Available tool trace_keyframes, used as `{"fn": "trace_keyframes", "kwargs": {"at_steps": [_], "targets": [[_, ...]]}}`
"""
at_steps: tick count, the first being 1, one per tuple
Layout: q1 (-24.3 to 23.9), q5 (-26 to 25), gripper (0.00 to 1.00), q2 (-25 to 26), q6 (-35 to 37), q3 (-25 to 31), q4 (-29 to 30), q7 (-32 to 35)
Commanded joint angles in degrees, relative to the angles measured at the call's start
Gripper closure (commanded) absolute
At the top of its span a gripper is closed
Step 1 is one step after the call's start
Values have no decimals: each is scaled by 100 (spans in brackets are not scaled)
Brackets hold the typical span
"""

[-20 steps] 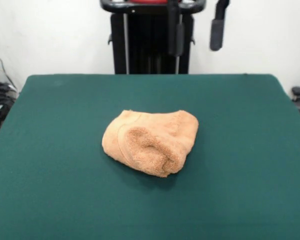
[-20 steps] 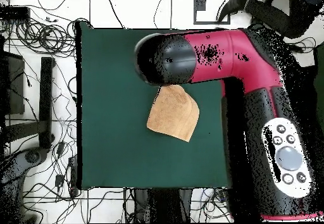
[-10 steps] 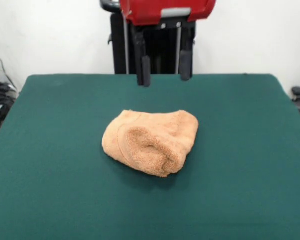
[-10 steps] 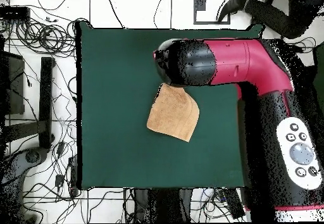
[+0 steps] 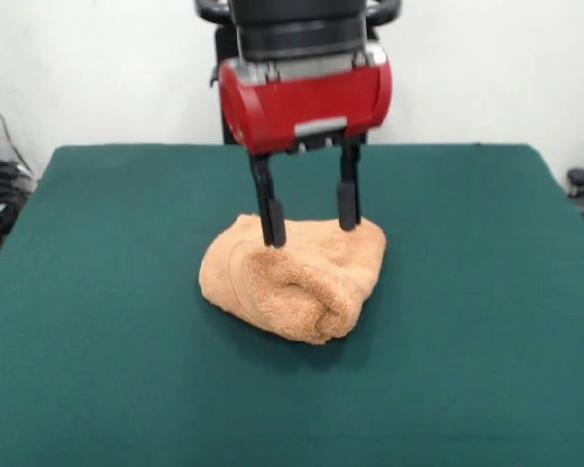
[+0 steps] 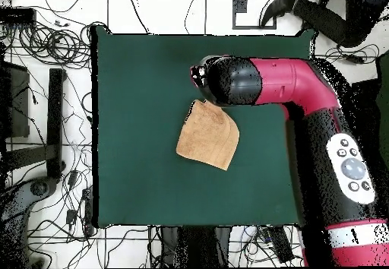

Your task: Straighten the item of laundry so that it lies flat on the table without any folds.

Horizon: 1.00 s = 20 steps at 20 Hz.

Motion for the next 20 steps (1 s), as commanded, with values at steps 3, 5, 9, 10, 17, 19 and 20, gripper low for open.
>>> {"fn": "trace_keyframes", "kwargs": {"at_steps": [3, 5, 9, 10, 17, 19, 20], "targets": [[90, 41, 0, 369, -221, 345, 812, -248], [77, 40, 0, 382, -223, 361, 814, -283], [53, 49, 0, 399, -206, 419, 802, -362], [43, 49, 0, 400, -199, 437, 793, -392], [-71, 70, 0, 415, 181, 571, 605, -815], [-140, 52, 0, 444, 224, 617, 591, -929], [-183, 21, 0, 475, 196, 649, 598, -997]]}}
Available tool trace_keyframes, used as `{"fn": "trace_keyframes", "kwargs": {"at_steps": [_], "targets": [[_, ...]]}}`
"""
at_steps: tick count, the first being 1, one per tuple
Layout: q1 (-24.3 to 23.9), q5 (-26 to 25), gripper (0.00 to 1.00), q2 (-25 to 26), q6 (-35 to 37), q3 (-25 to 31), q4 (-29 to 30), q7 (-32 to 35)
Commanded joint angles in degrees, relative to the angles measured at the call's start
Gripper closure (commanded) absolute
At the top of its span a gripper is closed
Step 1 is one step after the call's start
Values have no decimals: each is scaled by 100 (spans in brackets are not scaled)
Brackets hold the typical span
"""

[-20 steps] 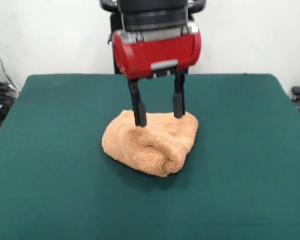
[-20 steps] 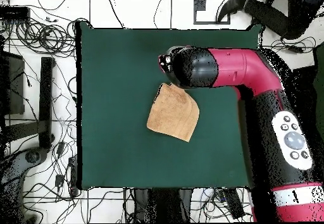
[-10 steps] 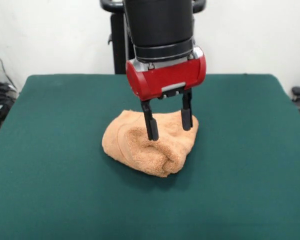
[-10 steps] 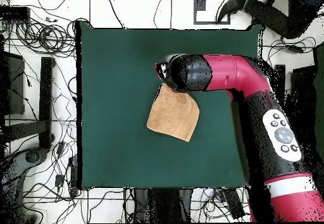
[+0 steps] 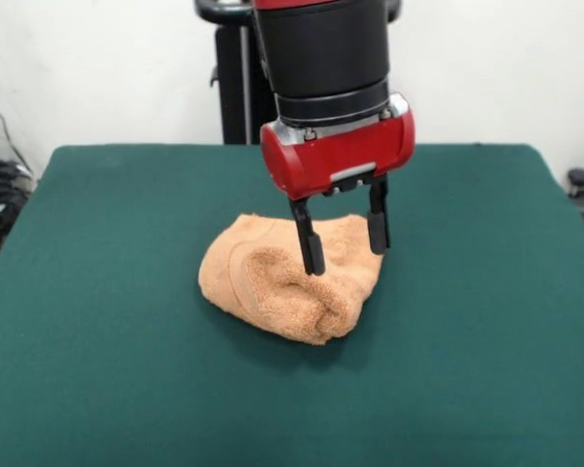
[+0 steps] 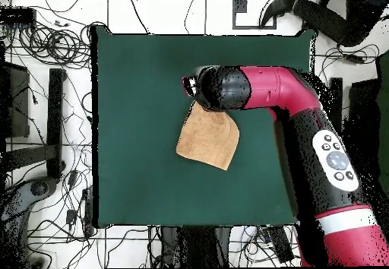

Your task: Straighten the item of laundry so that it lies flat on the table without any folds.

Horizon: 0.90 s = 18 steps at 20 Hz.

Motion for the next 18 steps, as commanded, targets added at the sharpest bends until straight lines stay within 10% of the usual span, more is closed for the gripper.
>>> {"fn": "trace_keyframes", "kwargs": {"at_steps": [1, 18], "targets": [[-167, -9, 0, 160, 250, 524, 387, -1024], [-604, -256, 0, 298, 471, 826, 547, -1328]]}}
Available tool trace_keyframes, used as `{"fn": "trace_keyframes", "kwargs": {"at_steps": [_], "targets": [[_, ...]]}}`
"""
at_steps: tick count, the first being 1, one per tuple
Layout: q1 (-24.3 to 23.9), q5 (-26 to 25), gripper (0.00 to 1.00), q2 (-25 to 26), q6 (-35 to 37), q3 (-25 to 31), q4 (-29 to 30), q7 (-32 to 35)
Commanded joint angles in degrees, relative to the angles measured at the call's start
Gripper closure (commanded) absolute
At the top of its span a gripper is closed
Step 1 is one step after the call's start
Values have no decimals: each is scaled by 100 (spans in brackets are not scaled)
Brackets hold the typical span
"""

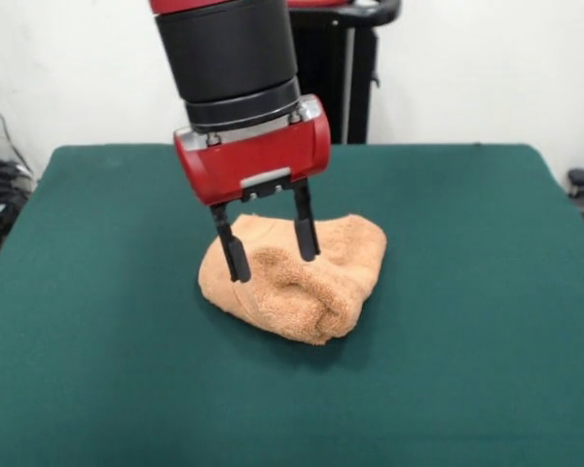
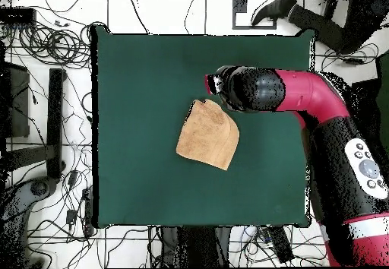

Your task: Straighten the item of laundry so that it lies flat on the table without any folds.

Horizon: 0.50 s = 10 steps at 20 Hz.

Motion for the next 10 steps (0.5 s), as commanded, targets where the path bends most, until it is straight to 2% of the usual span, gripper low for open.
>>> {"fn": "trace_keyframes", "kwargs": {"at_steps": [1, 6, 10], "targets": [[160, -205, 0, 86, 512, 416, 553, -1265], [519, 96, 0, -49, 1587, 196, 430, -868], [558, 159, 0, -10, 1835, 231, 307, -873]]}}
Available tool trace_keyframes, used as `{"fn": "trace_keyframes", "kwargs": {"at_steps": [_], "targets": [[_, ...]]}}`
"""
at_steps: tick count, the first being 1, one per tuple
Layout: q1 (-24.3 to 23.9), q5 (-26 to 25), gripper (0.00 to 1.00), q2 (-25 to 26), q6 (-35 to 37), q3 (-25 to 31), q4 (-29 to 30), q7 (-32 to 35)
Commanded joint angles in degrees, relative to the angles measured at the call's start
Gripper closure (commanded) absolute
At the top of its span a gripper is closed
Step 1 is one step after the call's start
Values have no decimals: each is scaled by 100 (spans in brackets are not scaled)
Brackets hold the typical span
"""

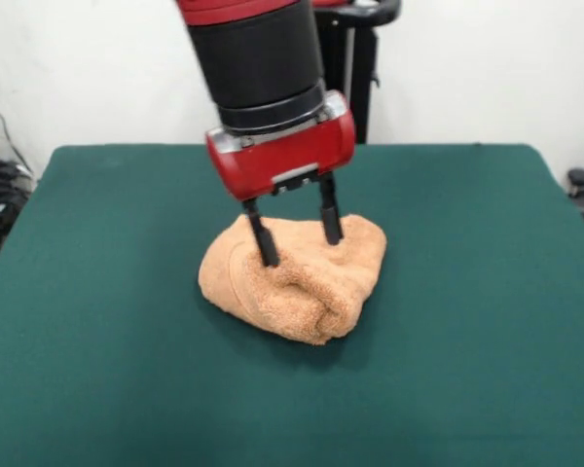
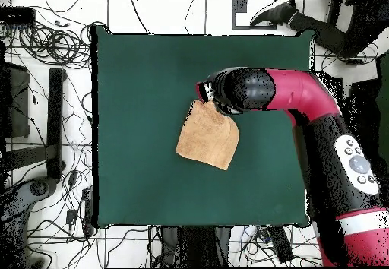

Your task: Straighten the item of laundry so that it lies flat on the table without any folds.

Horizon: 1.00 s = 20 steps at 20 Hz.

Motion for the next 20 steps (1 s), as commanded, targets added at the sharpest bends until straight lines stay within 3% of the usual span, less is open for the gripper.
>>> {"fn": "trace_keyframes", "kwargs": {"at_steps": [1, 16, 20], "targets": [[371, 110, 0, -38, 1129, 230, 300, -857], [306, -179, 0, -283, 1033, 239, 336, -1027], [252, -301, 0, -417, 658, 225, 462, -956]]}}
